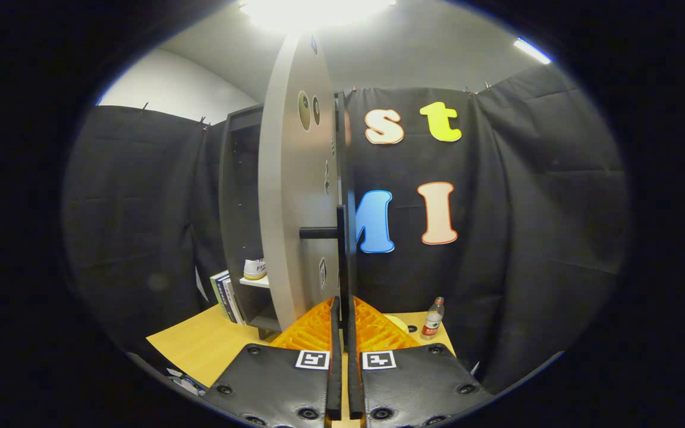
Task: Open the shoe cabinet door, grab the shoes and put them into the shoe cabinet, then close the shoe cabinet door.
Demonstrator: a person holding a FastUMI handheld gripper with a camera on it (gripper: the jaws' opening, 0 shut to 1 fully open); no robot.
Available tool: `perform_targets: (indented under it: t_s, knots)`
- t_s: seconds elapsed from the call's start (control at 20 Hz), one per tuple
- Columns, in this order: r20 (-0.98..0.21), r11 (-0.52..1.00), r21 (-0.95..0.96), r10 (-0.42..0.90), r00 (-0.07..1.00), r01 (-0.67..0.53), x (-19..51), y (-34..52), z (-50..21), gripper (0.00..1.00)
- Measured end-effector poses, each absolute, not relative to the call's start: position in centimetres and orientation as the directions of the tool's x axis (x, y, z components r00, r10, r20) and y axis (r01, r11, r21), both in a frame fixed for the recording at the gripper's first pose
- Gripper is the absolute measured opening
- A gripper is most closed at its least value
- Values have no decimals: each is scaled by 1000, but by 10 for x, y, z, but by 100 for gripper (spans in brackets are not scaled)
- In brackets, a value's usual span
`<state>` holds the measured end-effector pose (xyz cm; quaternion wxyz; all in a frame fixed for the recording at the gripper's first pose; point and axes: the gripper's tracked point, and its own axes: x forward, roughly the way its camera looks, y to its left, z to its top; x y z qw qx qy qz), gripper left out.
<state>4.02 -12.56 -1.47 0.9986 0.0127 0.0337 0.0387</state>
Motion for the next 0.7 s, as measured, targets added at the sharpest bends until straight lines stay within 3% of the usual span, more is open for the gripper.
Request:
perform_targets:
  t_s: [0.1,0.2,0.45,0.55,0.7]
  knots:
    - [-75,1000,4,27,997,-27,24,-120,-13,12]
    - [-78,1000,-14,-10,997,9,3,-109,-9,27]
    - [-97,997,-3,-71,993,72,-25,-59,-16,92]
    - [-157,997,-4,-75,985,75,-29,-33,-36,99]
    - [-233,1000,-8,-28,972,27,-22,12,-61,99]
